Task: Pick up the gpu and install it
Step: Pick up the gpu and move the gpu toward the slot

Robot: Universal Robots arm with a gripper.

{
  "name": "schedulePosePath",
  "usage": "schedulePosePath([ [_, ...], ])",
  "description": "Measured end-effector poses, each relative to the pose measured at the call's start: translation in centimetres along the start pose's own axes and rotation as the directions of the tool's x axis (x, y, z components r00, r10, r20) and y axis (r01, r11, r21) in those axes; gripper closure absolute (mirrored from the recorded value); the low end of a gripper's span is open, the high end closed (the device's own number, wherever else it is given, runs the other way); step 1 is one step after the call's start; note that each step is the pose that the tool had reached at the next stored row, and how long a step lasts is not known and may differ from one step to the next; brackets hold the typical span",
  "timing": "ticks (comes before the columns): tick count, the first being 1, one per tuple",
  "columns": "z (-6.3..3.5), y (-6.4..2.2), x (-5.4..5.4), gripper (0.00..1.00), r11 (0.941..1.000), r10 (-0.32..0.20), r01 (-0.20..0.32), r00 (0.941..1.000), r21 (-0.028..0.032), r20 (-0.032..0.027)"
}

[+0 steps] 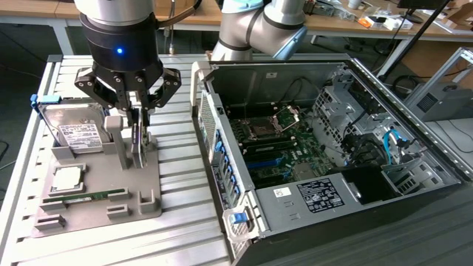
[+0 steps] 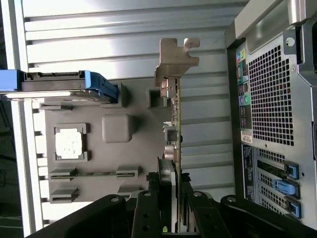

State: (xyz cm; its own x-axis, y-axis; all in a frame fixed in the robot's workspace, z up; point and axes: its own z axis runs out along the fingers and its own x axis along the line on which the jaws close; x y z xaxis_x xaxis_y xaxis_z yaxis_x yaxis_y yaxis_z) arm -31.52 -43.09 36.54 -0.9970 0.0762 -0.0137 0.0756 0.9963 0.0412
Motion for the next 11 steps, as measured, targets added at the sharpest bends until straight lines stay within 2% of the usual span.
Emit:
schedulePosePath([
  [11,-0.44,0.02,-0.01,0.73,1.0,0.0,0.0,1.0,0.0001,-0.0001],
])
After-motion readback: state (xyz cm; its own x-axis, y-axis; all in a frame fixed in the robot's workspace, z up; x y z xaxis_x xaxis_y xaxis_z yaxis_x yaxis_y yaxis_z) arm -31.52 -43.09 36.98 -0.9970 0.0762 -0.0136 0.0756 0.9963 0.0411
